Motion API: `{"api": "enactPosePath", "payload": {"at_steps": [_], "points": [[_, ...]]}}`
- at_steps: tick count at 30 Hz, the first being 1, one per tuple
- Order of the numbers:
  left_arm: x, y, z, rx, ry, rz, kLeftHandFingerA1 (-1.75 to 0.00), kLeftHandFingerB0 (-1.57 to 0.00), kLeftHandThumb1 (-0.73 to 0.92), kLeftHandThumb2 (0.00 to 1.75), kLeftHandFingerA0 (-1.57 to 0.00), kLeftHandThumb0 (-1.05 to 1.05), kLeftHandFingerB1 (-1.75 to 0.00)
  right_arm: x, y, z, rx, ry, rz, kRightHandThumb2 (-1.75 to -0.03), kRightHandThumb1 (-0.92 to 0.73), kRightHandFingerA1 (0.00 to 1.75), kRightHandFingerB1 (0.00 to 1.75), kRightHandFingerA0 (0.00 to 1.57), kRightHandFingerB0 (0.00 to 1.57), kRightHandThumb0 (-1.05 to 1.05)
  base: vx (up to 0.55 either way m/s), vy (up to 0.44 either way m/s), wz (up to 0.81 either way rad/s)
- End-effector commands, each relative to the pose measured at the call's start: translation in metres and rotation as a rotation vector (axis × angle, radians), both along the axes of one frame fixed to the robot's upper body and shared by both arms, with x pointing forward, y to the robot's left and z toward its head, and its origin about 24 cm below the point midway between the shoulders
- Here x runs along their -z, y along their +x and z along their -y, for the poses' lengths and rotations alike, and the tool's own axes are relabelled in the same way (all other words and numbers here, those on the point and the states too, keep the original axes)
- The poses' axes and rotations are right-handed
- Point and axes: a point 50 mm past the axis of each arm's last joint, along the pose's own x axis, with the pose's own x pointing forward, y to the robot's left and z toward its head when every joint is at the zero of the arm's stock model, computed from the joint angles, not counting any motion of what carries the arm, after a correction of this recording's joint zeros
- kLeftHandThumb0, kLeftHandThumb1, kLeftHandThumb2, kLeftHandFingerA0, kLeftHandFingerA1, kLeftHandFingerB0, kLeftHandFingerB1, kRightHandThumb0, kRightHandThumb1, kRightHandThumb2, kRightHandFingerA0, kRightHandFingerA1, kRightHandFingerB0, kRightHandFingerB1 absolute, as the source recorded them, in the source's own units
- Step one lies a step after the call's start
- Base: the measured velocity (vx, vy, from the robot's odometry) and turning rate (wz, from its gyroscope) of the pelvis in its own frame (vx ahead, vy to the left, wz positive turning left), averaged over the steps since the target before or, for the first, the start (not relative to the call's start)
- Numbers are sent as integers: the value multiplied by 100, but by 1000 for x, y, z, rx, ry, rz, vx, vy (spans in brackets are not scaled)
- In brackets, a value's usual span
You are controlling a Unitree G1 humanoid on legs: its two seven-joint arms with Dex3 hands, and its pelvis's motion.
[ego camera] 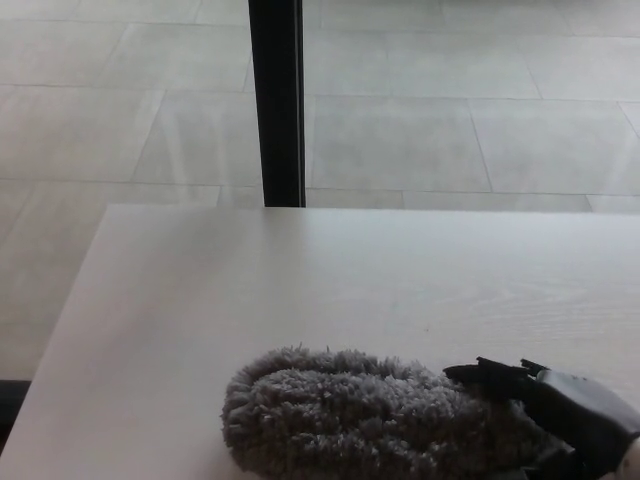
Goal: The robot uses its right hand to pick up the duster kept in the middle of the desk and use it to wipe the desk by swiping its surface twice
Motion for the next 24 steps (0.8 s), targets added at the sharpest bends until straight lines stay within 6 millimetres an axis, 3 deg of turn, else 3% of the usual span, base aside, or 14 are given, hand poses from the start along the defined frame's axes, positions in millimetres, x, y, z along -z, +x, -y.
{"api": "enactPosePath", "payload": {"at_steps": [1, 2, 4, 5, 6, 7, 9, 10, 12, 17, 23, 24], "points": [[-5, -2, -6, 0, 7, 2, -59, -42, 72, 61, -45, -51, -46, 12, -10, -3, 24, 90, 62, -85, -54, 91, 51, 65, 34, -38, 0, 0, 0], [-5, -2, -6, 14, 15, -7, -61, -45, 72, 61, -48, -52, -47, 12, -11, -3, 28, 97, 87, -61, -70, 102, 41, 70, 45, -32, 0, 0, 0], [-5, -2, -6, 19, 9, 1, -62, -40, 72, 61, -44, -52, -47, 13, -12, -5, 29, 116, 130, -64, -75, 131, 48, 77, 57, -28, 0, 0, 0], [-5, -2, -6, 12, 3, 8, -60, -40, 72, 61, -45, -51, -46, 14, -14, -5, 32, 125, 158, -67, -77, 154, 49, 76, 63, -30, 0, 0, 0], [-5, -2, -5, 9, 4, 8, -60, -40, 72, 61, -45, -51, -46, 14, -14, -5, 37, 105, 188, -67, -77, 154, 49, 76, 63, -30, 0, 0, 0], [-5, -2, -5, 9, 6, 9, -60, -39, 72, 61, -45, -51, -46, 14, -16, -7, 44, 101, 240, -65, -78, 171, 52, 83, 73, -24, 0, 0, 0], [-5, -1, -5, 1, 3, 13, -58, -41, 71, 61, -46, -51, -45, 13, -18, -11, 47, 92, 314, -85, -71, 173, 67, 85, 84, -21, 0, 0, 0], [-4, -1, -5, 0, 2, 14, -58, -41, 71, 61, -46, -51, -45, 13, -18, -11, 47, 91, 324, -85, -71, 173, 67, 85, 84, -21, 0, 0, 0], [-5, -1, -5, 11, 15, 6, -58, -41, 71, 61, -48, -54, -44, 14, -20, -15, 47, 83, 379, -96, -67, 165, 89, 87, 88, -19, 0, 0, 0], [-5, 2, -5, 18, 7, 28, -61, -34, 70, 61, -49, -53, -42, 17, -22, -23, 43, 92, 491, -104, -59, 160, 108, 95, 88, -20, 0, 0, 0], [-7, 7, -5, 61, 16, 36, -59, -38, 70, 61, -51, -53, -43, 22, -22, -22, -2, -36, 594, -87, -65, 168, 116, 89, 80, -22, 0, 0, 0], [-8, 9, -5, 57, 14, 47, -67, -36, 55, 93, -50, -57, -56, 23, -23, -18, -35, -75, 605, -75, -63, 169, 102, 85, 84, -25, 0, 0, 0]]}}
